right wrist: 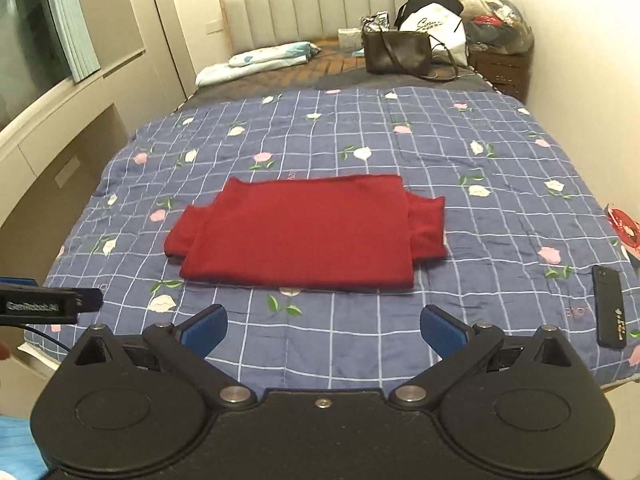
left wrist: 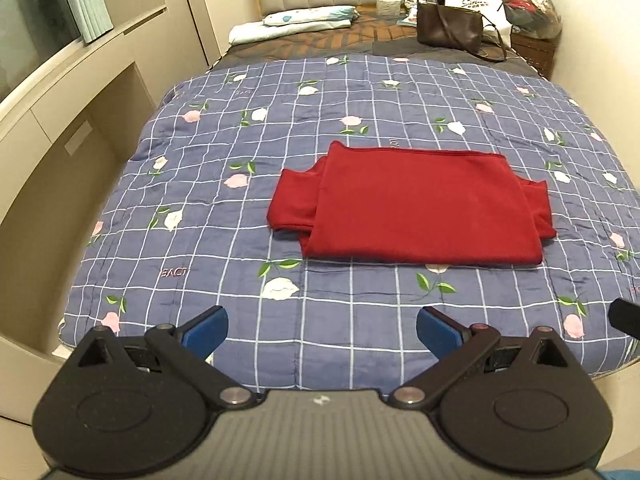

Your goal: Fold small clothes

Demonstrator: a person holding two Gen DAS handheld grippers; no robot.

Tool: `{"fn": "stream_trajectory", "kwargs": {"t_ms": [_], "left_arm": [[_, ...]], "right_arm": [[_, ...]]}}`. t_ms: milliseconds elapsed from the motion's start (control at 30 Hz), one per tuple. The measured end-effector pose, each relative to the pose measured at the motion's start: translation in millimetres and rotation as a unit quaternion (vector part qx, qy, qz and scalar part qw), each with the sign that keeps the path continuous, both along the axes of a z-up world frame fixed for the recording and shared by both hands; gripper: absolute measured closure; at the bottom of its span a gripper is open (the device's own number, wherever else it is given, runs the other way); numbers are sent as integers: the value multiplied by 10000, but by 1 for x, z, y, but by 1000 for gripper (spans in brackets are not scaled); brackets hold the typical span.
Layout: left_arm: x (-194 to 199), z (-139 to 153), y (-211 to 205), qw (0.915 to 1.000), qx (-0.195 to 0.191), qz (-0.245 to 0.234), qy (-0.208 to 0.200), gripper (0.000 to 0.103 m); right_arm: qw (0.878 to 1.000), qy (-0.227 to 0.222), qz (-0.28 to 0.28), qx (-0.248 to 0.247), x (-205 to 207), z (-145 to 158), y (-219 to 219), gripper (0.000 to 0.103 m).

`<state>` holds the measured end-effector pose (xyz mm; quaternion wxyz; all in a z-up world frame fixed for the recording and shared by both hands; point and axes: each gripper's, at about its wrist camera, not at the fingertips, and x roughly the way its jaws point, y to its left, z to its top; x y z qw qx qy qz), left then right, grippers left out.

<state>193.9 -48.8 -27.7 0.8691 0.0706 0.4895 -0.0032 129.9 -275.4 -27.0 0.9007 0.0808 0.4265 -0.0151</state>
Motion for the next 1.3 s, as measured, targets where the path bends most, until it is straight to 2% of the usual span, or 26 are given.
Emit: {"fn": "stream_trajectory", "kwargs": {"t_ms": [333, 633, 833, 1300], "left_arm": [[-19, -1, -68, 9993, 51, -351, 138, 1], [-32, 4, -121, 9992, 168, -336, 112, 1], [-37, 7, -138, 9997, 202, -67, 75, 1], [-43, 9, -155, 9987, 462, 189, 70, 1]], "right_arm": [[9987, 4, -510, 47, -37, 23, -68, 1], [9983, 346, -478, -23, -28, 25, -111, 1], [9973, 540, -449, -213, -15, 32, -121, 1], [9984, 571, 20, -41, -2, 28, -136, 1]]}}
